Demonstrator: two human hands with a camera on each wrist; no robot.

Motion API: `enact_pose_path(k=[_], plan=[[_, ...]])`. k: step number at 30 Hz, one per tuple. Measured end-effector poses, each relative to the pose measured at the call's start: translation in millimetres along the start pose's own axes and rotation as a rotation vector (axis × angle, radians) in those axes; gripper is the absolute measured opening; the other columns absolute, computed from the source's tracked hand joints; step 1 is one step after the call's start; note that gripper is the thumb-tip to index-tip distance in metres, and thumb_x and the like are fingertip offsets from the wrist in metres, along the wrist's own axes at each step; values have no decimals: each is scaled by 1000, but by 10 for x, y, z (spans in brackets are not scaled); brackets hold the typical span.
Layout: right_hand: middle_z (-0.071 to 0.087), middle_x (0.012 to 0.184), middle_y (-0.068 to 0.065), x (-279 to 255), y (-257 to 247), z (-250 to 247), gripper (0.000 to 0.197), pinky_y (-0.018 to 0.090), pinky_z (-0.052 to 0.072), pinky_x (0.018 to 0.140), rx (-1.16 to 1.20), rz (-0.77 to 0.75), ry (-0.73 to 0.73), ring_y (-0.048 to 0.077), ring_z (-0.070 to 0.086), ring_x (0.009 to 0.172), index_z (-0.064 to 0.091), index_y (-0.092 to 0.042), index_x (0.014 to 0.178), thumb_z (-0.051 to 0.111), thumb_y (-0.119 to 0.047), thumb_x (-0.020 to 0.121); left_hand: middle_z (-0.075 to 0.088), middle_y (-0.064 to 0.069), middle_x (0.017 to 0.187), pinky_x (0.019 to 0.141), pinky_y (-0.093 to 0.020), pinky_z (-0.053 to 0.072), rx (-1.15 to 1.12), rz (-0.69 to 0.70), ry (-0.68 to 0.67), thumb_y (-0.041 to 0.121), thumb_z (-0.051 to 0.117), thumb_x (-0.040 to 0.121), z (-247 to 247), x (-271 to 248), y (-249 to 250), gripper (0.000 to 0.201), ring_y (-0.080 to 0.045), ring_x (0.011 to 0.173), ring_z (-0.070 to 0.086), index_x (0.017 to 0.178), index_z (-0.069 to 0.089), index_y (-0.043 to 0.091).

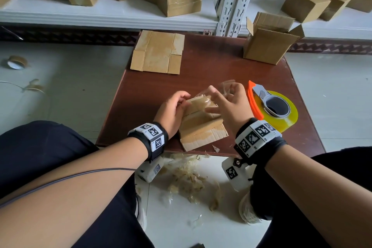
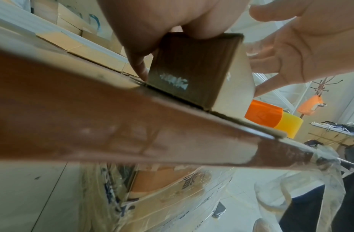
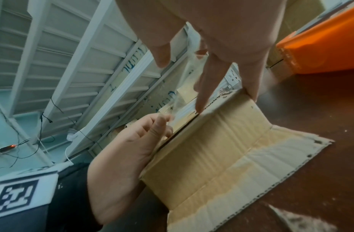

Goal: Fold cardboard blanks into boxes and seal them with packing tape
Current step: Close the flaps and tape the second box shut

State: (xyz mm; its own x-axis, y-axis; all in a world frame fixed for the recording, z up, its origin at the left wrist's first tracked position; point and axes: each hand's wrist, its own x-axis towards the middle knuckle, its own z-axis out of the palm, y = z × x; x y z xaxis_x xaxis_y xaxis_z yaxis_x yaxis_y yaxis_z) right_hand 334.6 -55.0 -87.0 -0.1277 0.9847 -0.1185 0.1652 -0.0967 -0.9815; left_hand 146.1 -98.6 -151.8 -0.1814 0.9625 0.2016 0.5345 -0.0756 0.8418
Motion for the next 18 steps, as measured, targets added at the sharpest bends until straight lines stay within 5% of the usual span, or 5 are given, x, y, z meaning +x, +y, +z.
enact_pose_path(k=[4,8,12,18], plan=[[77,91,10,27,-51,-86,36,53,64,82,-55,-61,144,29,77,90,51,-16,101,68,-47,98,60,14,101,79,-26,49,40,-13,-2,18,50,106,4,7,-20,15,-3,94,60,115,59,26],[79,89,2,95,-43,-207,42,55,62,83,-172,-94,188,22,78,84,56,-21,89,66,-62,91,57,11,103,84,-33,50,47,-36,-4,17,46,108,12,8,-11,26,-9,95,61,131,55,23],[79,78,0,160,-108,-361,45,60,62,79,-167,-81,238,18,79,76,62,-11,86,71,-54,92,59,3,105,87,-36,50,31,-43,2,19,47,108,6,6,15,27,-19,98,62,134,55,20],[75,64,-3,157,-248,-588,42,44,65,75,-389,-156,204,18,76,65,75,-18,70,70,-51,96,58,7,104,85,-29,47,35,-48,-1,23,51,108,5,12,15,27,-15,97,60,133,57,18]])
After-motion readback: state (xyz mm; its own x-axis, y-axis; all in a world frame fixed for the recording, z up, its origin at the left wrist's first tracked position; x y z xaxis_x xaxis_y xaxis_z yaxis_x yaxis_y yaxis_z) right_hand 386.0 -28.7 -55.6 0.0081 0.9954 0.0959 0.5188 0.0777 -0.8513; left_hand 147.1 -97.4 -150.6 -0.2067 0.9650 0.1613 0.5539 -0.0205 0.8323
